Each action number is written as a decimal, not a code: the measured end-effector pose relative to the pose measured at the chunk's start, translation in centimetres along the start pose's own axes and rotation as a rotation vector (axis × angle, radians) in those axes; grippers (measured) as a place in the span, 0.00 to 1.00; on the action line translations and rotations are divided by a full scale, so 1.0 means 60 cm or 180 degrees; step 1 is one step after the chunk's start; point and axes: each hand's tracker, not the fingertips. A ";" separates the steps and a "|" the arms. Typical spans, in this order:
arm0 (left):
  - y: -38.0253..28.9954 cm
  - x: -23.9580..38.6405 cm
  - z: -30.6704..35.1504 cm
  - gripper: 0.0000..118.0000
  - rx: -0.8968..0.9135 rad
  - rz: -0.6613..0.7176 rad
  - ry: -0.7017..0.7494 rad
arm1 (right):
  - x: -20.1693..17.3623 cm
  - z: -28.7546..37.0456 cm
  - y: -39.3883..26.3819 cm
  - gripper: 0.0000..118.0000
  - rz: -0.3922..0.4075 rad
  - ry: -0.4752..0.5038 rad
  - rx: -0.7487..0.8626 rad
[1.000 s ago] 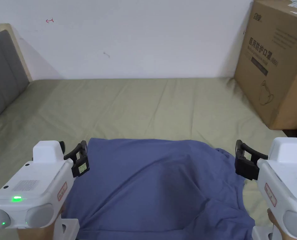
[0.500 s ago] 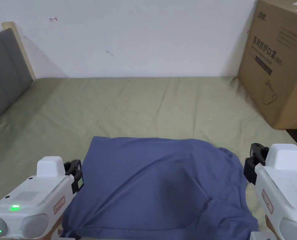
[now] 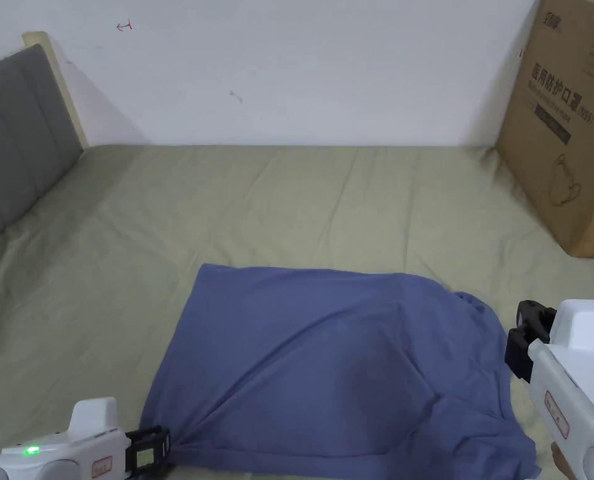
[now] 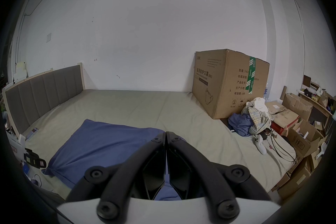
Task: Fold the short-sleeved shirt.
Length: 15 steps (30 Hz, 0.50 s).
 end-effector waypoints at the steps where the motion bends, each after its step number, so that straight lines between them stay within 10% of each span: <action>1: -0.006 0.001 -0.009 0.74 -0.0070 -0.0056 0.0068 | 0.000 0.001 -0.003 0.00 0.0011 -0.0004 -0.0018; 6: -0.032 0.006 -0.055 0.71 -0.0278 -0.0153 0.0233 | 0.007 -0.002 -0.017 0.00 0.0002 -0.0024 -0.0106; 12: -0.052 0.004 -0.065 0.07 -0.0111 -0.0174 0.0151 | 0.017 -0.001 -0.035 0.00 0.0019 -0.0064 -0.0239; 15: -0.052 0.008 -0.050 0.05 -0.0085 -0.0183 0.0081 | 0.029 -0.003 -0.056 0.00 -0.0045 -0.0077 -0.0380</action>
